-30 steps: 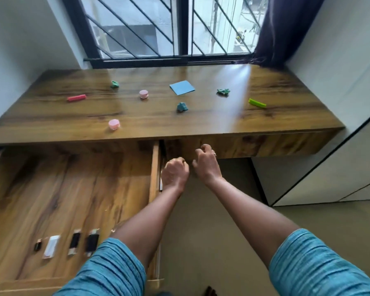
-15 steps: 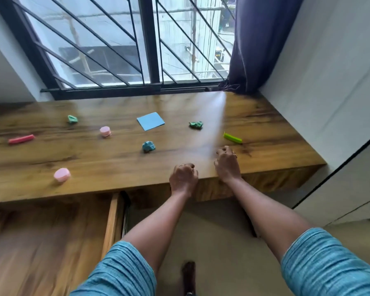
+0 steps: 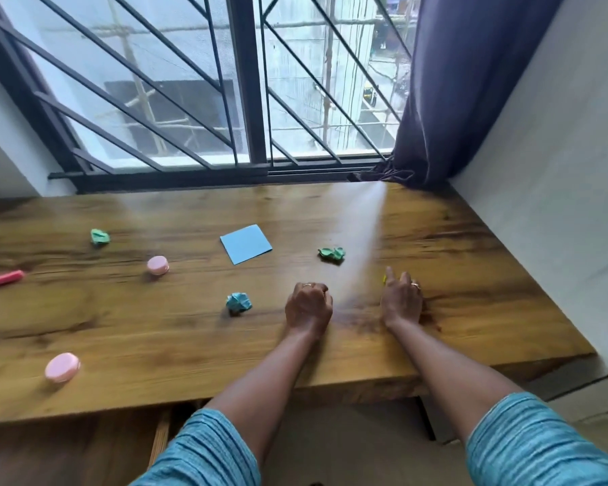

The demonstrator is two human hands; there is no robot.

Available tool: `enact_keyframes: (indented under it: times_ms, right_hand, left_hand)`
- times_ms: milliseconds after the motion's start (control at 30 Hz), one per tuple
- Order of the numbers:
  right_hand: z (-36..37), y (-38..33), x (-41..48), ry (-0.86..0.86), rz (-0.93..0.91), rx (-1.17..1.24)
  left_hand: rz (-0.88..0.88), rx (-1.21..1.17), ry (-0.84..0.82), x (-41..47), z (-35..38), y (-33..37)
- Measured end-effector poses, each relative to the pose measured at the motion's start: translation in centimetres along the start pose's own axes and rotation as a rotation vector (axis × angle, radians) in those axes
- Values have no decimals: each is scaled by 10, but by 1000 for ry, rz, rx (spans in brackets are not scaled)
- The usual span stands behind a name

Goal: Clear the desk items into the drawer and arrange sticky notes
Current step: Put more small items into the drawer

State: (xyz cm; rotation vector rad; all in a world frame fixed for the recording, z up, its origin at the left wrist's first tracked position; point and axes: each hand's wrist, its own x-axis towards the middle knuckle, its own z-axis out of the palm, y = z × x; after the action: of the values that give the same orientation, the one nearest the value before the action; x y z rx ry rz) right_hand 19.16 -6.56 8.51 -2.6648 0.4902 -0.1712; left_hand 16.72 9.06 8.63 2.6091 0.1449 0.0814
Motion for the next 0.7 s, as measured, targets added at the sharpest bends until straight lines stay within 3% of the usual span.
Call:
enact_keyframes:
  times_ms: [133, 267, 433, 700]
  right_hand:
    - [5, -7, -11, -53, -21, -37]
    - [8, -20, -40, -35, -164, -164]
    - [14, -49, -99, -72, -300, -114]
    - [47, -113, -208, -299, -552, 12]
  left_hand:
    - [22, 23, 24, -5, -2, -4]
    - [17, 26, 81, -29, -12, -14]
    - [-34, 70, 192, -87, -33, -44]
    - [-180, 230, 291, -173, -88, -125]
